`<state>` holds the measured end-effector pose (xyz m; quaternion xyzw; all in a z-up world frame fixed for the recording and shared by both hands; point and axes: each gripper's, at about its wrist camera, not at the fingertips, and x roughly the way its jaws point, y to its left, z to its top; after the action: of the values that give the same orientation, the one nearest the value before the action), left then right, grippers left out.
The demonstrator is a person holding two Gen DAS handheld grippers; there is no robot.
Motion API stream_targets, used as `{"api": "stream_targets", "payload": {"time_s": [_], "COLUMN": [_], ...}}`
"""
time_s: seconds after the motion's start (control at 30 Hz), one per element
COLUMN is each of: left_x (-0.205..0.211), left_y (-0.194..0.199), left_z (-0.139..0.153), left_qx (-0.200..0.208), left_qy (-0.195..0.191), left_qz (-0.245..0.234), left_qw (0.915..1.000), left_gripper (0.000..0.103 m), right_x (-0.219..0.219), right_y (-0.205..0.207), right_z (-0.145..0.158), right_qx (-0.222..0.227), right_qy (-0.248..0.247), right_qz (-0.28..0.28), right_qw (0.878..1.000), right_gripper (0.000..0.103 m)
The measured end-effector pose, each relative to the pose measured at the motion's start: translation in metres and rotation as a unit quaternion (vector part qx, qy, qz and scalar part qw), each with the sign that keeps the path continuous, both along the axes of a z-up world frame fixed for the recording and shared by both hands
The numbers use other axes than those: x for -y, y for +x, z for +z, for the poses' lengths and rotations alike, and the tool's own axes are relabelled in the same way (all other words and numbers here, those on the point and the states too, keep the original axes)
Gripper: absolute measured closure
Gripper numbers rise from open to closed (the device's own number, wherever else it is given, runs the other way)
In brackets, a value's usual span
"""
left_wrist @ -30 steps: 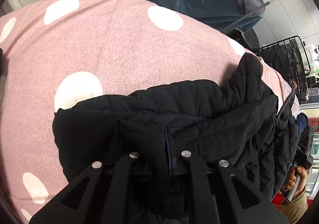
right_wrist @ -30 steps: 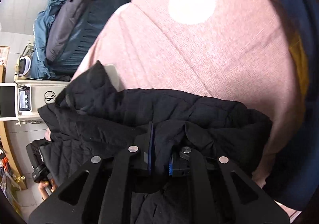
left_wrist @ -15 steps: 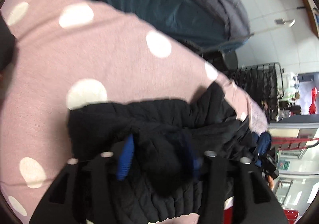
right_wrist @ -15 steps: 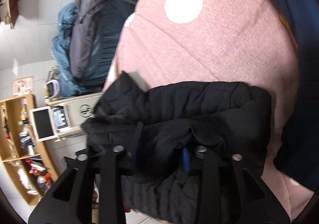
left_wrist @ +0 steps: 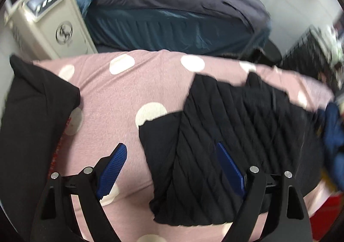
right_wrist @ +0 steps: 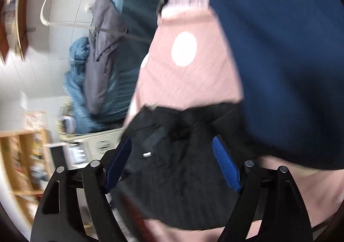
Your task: Fold large clothes
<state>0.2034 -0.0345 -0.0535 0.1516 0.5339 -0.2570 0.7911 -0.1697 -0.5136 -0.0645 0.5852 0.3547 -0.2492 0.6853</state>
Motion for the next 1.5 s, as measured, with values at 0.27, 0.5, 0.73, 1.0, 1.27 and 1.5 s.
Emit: {"api": "stream_targets", "payload": {"time_s": [0.27, 0.5, 0.73, 1.0, 1.27, 1.5], "left_x": [0.041, 0.083, 0.093, 0.126, 0.131, 0.128], "left_y": [-0.071, -0.100, -0.045, 0.005, 0.036, 0.027], "left_z": [-0.016, -0.053, -0.098, -0.120, -0.142, -0.140], "left_qx": [0.026, 0.020, -0.047, -0.069, -0.120, -0.110], "left_qy": [0.021, 0.065, 0.072, 0.105, 0.099, 0.088], "left_qz": [-0.077, -0.129, -0.052, -0.032, -0.005, -0.011], "left_qw": [0.9965, 0.9893, 0.9949, 0.9916, 0.9879, 0.9900], "left_gripper": [0.015, 0.012, 0.005, 0.005, 0.004, 0.004], "right_x": [-0.137, -0.180, -0.142, -0.089, -0.057, -0.058], "right_y": [0.060, 0.093, 0.109, 0.153, 0.180, 0.171], "right_z": [0.020, -0.020, -0.063, -0.102, -0.123, -0.119], "right_qx": [-0.129, -0.133, -0.193, -0.244, -0.253, -0.233], "right_qy": [-0.245, -0.236, -0.239, -0.242, -0.202, -0.222], "right_qz": [0.254, 0.309, 0.299, 0.299, 0.290, 0.284], "right_qw": [0.927, 0.912, 0.903, 0.890, 0.901, 0.903], "right_gripper": [0.026, 0.026, 0.026, 0.015, 0.006, 0.005]}}
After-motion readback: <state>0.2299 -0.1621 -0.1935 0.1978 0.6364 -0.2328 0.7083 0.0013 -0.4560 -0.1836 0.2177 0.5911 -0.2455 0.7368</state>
